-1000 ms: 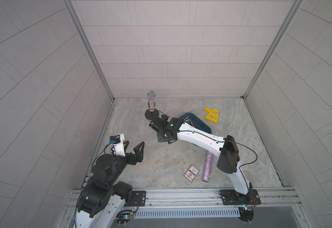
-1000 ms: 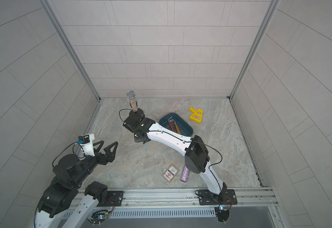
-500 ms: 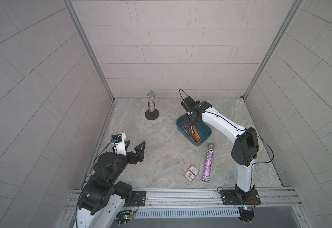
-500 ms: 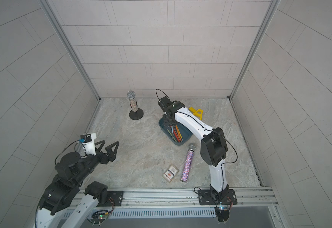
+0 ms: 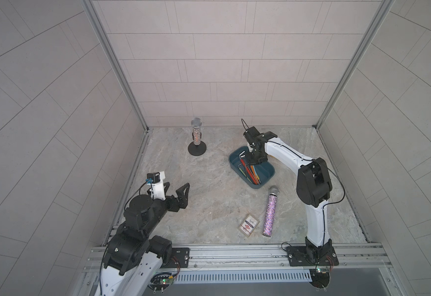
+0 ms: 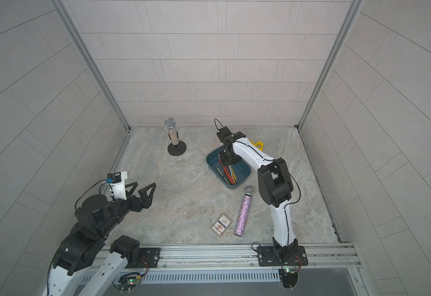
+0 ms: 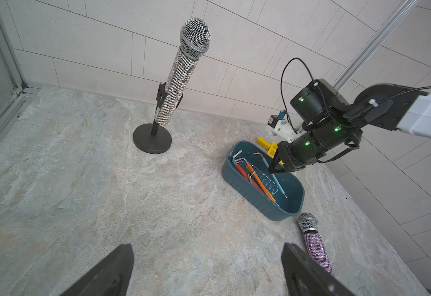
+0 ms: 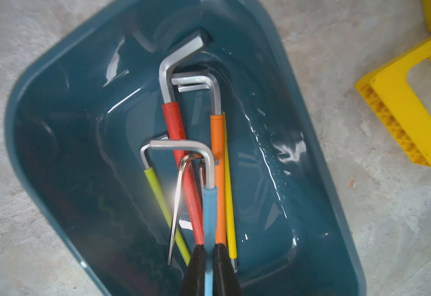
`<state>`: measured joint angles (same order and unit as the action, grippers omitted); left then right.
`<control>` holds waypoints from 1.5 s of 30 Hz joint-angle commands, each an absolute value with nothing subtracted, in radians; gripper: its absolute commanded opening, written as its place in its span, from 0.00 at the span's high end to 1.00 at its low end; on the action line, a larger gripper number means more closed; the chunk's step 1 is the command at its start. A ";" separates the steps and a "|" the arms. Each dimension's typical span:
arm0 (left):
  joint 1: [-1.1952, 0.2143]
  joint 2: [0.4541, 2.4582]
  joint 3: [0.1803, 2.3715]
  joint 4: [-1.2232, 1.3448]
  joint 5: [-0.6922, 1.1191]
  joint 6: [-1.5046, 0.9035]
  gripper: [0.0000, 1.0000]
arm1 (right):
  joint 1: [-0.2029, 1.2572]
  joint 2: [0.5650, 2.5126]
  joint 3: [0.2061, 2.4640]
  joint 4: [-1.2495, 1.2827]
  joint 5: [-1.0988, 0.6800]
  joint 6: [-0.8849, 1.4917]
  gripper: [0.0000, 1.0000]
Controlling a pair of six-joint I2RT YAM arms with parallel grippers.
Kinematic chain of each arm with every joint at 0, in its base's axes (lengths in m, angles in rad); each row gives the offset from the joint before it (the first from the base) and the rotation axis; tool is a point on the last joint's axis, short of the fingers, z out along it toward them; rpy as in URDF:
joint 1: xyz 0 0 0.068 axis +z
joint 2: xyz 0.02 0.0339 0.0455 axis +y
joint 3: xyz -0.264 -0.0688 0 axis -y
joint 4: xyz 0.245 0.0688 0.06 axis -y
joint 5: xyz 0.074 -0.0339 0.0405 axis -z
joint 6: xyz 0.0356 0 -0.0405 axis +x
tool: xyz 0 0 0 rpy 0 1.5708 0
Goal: Put the hex key on the desktop into the storage box
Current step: Place the Allen key in the storage box, then reset both arms
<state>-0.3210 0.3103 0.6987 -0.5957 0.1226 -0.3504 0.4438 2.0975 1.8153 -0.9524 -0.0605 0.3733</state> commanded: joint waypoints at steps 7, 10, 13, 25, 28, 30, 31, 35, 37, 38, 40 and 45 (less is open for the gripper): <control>-0.316 0.314 0.694 -0.583 0.125 -0.355 0.03 | 0.441 2.173 1.846 -0.986 -0.071 0.374 1.00; -0.316 0.314 0.695 -0.581 0.125 -0.354 0.03 | 0.441 2.182 1.841 -0.986 -0.065 0.374 1.00; -0.316 0.313 0.695 -0.581 0.126 -0.356 0.03 | 0.442 2.197 1.851 -0.992 -0.067 0.373 0.97; -0.316 0.309 0.695 -0.581 0.125 -0.358 0.03 | 0.441 2.232 1.888 -1.026 -0.041 0.367 0.81; -0.316 0.310 0.695 -0.581 0.126 -0.357 0.03 | 0.442 2.220 1.896 -1.035 -0.036 0.369 0.71; -0.316 0.311 0.694 -0.581 0.127 -0.357 0.03 | 0.441 2.189 1.893 -1.033 -0.032 0.371 0.63; -0.316 0.311 0.694 -0.581 0.126 -0.359 0.03 | 0.440 2.169 1.889 -1.030 -0.028 0.374 0.61; -0.316 0.320 0.698 -0.589 0.111 -0.365 0.04 | 0.440 2.045 1.862 -1.012 0.033 0.385 0.44; -0.317 0.325 0.706 -0.599 0.099 -0.365 0.00 | 0.431 1.956 1.828 -0.986 0.076 0.405 0.03; -0.317 0.325 0.710 -0.603 0.085 -0.369 0.00 | 0.423 1.896 1.791 -0.959 0.092 0.418 0.00; -0.316 0.323 0.717 -0.613 0.062 -0.369 0.00 | 0.404 1.767 1.698 -0.891 0.150 0.446 0.00; -0.319 0.369 0.715 -0.617 -0.049 -0.447 0.00 | 0.385 1.378 1.328 -0.639 0.433 0.503 0.00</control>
